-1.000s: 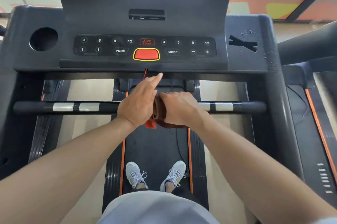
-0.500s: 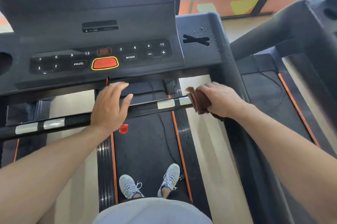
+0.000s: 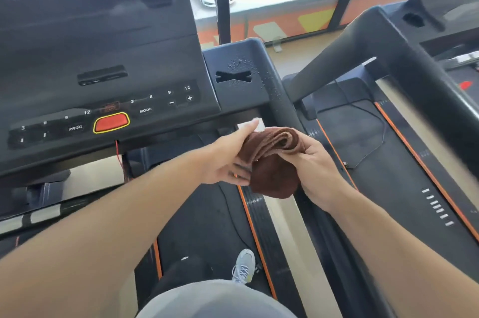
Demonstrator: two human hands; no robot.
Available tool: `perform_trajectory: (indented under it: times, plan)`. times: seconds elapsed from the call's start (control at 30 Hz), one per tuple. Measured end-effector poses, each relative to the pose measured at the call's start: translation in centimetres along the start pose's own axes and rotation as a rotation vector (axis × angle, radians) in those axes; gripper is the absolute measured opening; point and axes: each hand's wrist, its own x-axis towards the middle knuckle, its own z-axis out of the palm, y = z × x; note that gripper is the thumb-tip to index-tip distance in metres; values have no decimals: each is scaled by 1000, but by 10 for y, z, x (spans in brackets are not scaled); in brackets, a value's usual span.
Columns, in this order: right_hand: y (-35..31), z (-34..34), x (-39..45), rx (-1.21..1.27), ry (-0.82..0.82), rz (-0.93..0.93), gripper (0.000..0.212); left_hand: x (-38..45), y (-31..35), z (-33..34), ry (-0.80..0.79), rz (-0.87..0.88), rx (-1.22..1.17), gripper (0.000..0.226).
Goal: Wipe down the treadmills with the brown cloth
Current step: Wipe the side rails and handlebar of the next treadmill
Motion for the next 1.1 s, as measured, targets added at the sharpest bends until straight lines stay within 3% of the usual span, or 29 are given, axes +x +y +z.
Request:
perform_trajectory:
  times: [0.07,0.13,0.27,0.4,0.6,0.67,0.73,0.77,0.87,0.93,1.03,1.1]
  plan:
    - [-9,0,-9,-48,-29,-58,36,11,8,9,72,150,-185,44]
    - [-14,-1,-15,-122,-38,-134,49,19,23,19,199,288,-213,36]
    - [-24,-8,-18,-534,11,-300,87,14,58,26,176,577,-118,24]
    - [-57,-16,-5,-902,-13,-412,100,1,95,17,239,887,46,17]
    - [-86,-33,54,-1600,-150,-523,86,24,115,-14,464,950,115,21]
    - [-86,-31,80,-1814,-261,-335,87,36,109,-24,587,861,63,47]
    - [-73,-29,105,-1728,-298,33,89,49,98,-35,639,773,51,85]
    - [-63,-27,115,-1563,-247,175,86,55,92,-40,652,782,131,94]
    - [-27,-14,135,-1149,184,301,58,73,81,-48,494,884,637,78]
    - [-4,-1,142,-1103,288,438,76,91,79,-51,345,845,989,64]
    - [19,12,149,-1139,425,359,80,115,80,-52,303,673,1334,61]
    - [25,10,154,-1172,478,291,76,121,78,-48,326,628,1398,62]
